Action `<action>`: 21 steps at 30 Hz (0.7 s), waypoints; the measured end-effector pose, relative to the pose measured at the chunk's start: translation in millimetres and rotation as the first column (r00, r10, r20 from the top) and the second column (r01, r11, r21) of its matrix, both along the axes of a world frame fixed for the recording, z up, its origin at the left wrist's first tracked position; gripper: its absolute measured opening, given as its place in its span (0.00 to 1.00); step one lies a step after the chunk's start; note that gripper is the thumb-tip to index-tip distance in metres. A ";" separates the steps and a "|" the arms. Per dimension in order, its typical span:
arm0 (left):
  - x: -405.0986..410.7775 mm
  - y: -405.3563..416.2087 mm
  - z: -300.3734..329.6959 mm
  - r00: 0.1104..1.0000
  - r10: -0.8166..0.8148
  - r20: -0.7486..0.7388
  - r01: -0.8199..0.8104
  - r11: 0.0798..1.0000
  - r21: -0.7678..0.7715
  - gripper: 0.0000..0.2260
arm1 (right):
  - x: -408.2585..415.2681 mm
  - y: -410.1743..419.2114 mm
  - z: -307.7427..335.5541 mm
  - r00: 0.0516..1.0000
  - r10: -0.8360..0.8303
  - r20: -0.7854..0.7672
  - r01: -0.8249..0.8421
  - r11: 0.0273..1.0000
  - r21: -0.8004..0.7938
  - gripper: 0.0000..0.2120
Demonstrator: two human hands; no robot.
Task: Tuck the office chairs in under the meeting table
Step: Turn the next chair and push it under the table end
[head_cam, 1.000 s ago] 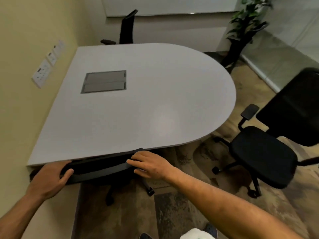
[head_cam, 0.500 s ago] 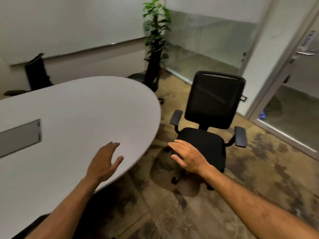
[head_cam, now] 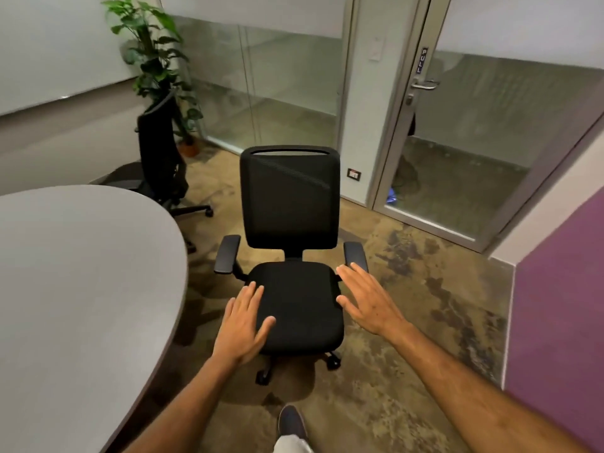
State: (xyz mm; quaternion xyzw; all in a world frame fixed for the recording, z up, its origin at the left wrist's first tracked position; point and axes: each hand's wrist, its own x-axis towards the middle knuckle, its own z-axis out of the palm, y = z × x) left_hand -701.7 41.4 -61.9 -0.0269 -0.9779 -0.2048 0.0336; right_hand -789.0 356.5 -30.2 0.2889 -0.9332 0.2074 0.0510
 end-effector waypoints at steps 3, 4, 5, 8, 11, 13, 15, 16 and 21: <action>-51.3 21.7 -23.8 0.999 -0.019 0.050 0.019 1.000 -0.009 0.34 | -45.0 8.4 -16.4 1.000 0.017 0.025 -0.018 0.999 0.030 0.30; -65.4 26.4 -29.4 0.998 -0.019 0.060 0.020 1.000 -0.011 0.33 | -57.9 9.2 -20.1 0.999 0.027 0.024 -0.028 0.999 0.040 0.30; -83.9 29.7 -36.8 0.997 -0.014 0.074 0.015 1.000 -0.001 0.33 | -76.0 9.5 -23.9 0.999 0.035 0.032 -0.036 0.998 0.053 0.30; -147.1 33.5 -46.0 0.995 0.005 0.103 -0.007 1.000 0.023 0.33 | -138.4 6.1 -25.1 0.997 0.048 0.055 -0.052 0.995 0.083 0.30; -206.8 38.6 -43.4 0.996 0.021 0.092 -0.024 0.999 0.028 0.33 | -203.6 1.1 -16.1 0.996 0.089 0.023 -0.091 0.990 0.110 0.30; -245.4 40.0 -41.1 0.994 0.068 0.083 -0.073 0.995 0.061 0.32 | -252.5 -6.7 -8.7 0.992 0.121 0.035 -0.124 0.985 0.119 0.30; -276.4 40.2 -39.2 0.986 0.158 0.063 -0.164 0.979 0.117 0.32 | -299.0 -18.1 -4.6 0.981 0.189 0.037 -0.193 0.971 0.141 0.30; -292.0 40.6 -39.6 0.975 0.215 0.064 -0.222 0.963 0.150 0.32 | -326.8 -25.5 -2.5 0.970 0.236 0.049 -0.241 0.957 0.161 0.30; -355.8 47.0 -50.8 0.877 0.474 0.082 -0.480 0.849 0.223 0.33 | -469.1 -78.3 10.8 0.843 0.535 0.063 -0.527 0.795 0.300 0.29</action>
